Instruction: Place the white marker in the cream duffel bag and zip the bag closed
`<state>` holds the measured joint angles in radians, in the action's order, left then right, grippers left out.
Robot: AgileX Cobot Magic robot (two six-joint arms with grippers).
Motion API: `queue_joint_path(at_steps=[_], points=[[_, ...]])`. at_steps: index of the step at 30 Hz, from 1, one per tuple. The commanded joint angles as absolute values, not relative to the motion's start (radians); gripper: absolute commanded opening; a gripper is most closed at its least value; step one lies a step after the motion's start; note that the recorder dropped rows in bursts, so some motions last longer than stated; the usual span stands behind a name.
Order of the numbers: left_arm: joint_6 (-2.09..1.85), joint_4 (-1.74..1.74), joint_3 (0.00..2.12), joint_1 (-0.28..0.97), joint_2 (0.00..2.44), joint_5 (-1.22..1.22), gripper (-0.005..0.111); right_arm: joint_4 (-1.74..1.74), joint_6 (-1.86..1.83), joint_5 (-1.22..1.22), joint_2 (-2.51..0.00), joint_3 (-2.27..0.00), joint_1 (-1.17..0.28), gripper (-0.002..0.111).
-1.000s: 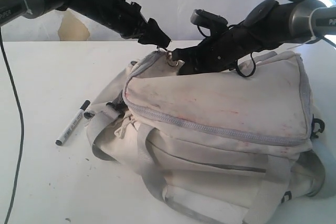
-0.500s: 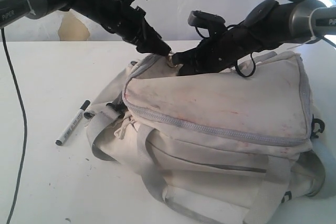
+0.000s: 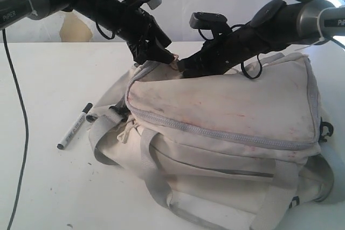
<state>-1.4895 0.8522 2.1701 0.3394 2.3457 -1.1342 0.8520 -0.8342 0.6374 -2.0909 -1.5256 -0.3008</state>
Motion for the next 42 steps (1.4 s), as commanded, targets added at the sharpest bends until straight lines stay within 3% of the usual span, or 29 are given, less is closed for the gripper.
queue_joint_path(at_steps=[1, 18, 20, 24, 25, 29, 33, 42], points=[[-1.525, 0.879, 2.177, 0.341, 2.330, -1.143, 0.061, 0.862, -0.874, 0.643, -2.079, -1.525, -0.298, 0.000], [-1.551, 0.909, 2.177, 0.351, 2.367, -1.117, 0.060, 0.867, -0.916, 0.654, -2.038, -1.528, -0.315, 0.000], [-1.551, 0.918, 2.177, 0.351, 2.367, -1.117, 0.052, 0.871, -0.916, 0.654, -2.038, -1.528, -0.317, 0.000], [-1.548, 0.912, 2.177, 0.351, 2.367, -1.130, 0.019, 0.871, -0.916, 0.658, -2.038, -1.528, -0.318, 0.000], [-1.548, 0.907, 2.177, 0.351, 2.367, -1.139, 0.016, 0.871, -0.916, 0.658, -2.038, -1.528, -0.318, 0.000], [-1.530, 0.851, 2.177, 0.351, 2.367, -1.150, 0.018, 0.871, -0.916, 0.648, -2.038, -1.528, -0.318, 0.000], [-1.484, 0.858, 2.177, 0.351, 2.367, -1.155, 0.000, 0.871, -0.916, 0.644, -2.038, -1.528, -0.318, 0.000], [-1.360, 0.853, 2.177, 0.351, 2.339, -1.179, 0.000, 0.871, -0.900, 0.611, -2.038, -1.528, -0.318, 0.000]])
